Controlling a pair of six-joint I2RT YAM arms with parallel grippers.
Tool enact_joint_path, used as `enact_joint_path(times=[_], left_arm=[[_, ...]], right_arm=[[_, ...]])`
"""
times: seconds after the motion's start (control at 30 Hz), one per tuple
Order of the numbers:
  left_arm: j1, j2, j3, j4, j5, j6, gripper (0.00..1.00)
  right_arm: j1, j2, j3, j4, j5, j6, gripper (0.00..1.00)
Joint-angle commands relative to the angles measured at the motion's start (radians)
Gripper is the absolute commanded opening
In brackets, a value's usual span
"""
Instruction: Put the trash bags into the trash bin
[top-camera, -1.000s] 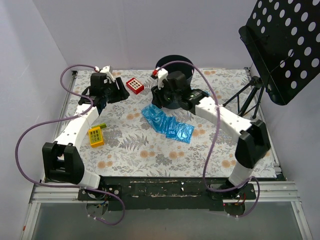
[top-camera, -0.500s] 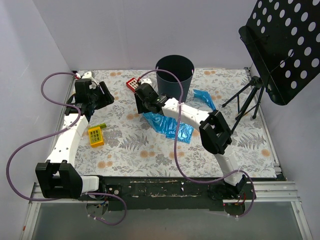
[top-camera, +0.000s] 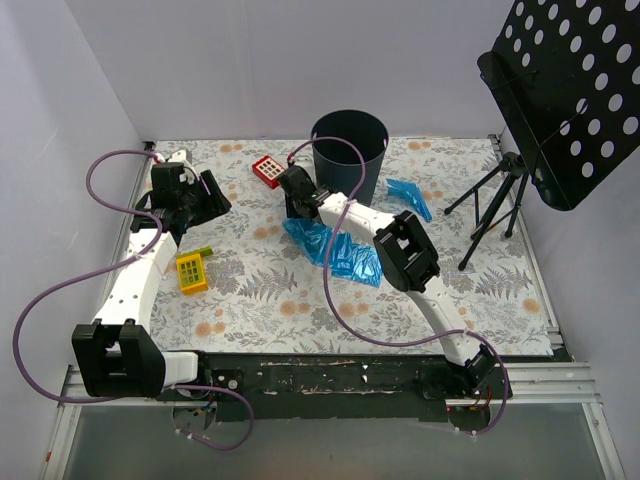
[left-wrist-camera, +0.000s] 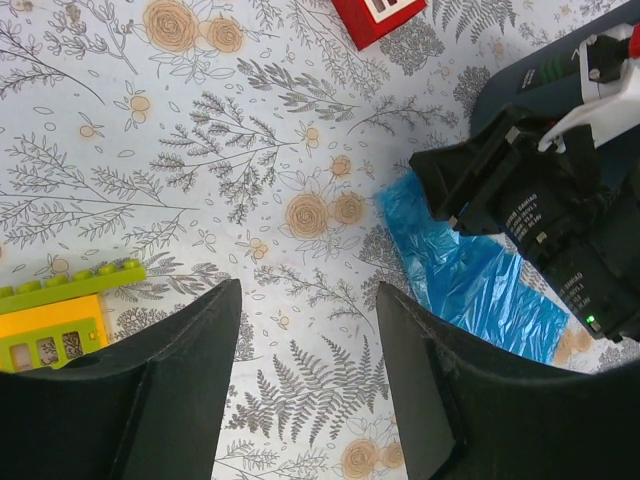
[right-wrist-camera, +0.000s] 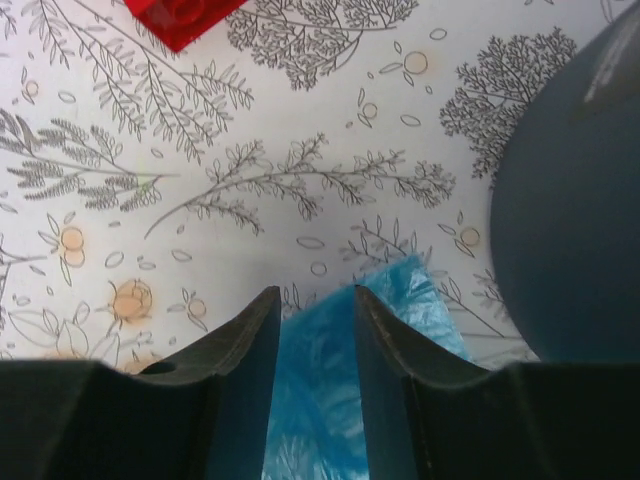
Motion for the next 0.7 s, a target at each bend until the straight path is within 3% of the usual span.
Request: enact_joint_path(times=[0.0, 0.13, 0.33, 0.5, 0.67], left_arm=[[0.007, -0.02, -0.001, -0.008, 0.045, 0.002, 0.56], [0.007, -0.007, 0.008, -0.008, 0.068, 0.0, 0.55], [0.009, -0.015, -0.01, 0.009, 0.08, -0.003, 0.55], [0.01, -0.03, -0.031, 0.02, 0.099, -0.023, 0.55], [0.012, -0.055, -0.042, 0.014, 0.094, -0.02, 0.55]], right_arm=[[0.003, 0.042, 0.048, 0.087, -0.057, -0.011, 0.39], [0.011, 0.03, 0.002, 0.062, -0.085, 0.012, 0.38], [0.012, -0.059, -0.109, 0.113, -0.157, 0.023, 0.57], [0.011, -0.079, -0.136, 0.151, -0.264, -0.044, 0.57], [0.03, -0.112, -0.184, 0.127, -0.246, -0.109, 0.51]])
